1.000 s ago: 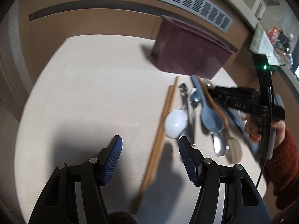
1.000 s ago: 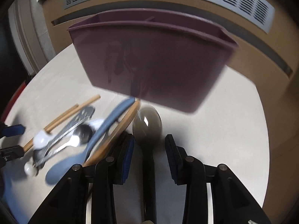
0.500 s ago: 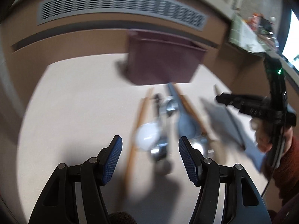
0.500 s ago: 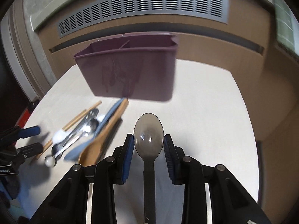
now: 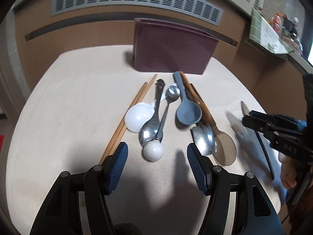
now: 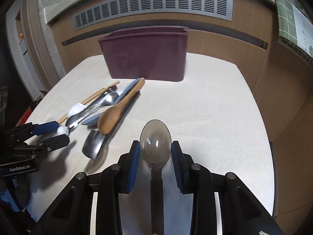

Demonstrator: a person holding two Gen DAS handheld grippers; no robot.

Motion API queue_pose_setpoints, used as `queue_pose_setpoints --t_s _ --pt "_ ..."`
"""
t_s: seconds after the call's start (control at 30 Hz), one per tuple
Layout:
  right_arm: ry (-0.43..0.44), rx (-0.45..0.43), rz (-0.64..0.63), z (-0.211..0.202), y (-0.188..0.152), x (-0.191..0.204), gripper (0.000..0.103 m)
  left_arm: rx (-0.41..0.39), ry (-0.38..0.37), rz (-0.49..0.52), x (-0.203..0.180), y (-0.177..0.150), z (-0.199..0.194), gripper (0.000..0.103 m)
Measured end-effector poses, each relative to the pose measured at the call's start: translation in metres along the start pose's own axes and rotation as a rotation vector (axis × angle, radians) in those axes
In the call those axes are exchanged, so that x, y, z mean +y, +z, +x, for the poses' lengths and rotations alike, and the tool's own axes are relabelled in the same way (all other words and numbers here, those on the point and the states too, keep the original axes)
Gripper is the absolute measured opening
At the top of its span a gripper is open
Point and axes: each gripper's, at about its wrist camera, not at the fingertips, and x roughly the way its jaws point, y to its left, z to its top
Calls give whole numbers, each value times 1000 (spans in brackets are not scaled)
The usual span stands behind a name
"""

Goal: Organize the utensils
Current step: 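Lift the dark ladle with the right tool while the left tool grasps the white-handled spoon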

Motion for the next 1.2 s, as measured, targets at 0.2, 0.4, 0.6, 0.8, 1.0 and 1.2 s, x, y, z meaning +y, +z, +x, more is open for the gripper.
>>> queue_pose_setpoints --t_s 0.2,0.4,0.6,0.8,1.0,1.2 --pt "-4 -41 -10 -14 -2 5 29 14 -5 -25 3 -2 2 63" --pt "-7 -64 -18 -18 -4 9 29 26 35 12 -4 -3 4 63" --pt "-17 -74 -29 -19 -8 12 29 13 86 -28 -3 -1 3 49" --pt "-13 -80 -15 -20 -11 8 29 -1 88 11 -8 2 5 25" --pt "-25 -107 5 -28 -10 1 29 -135 91 63 -17 15 -25 22" --pt "-13 -151 51 -35 7 -10 29 -285 69 88 -22 59 -66 22"
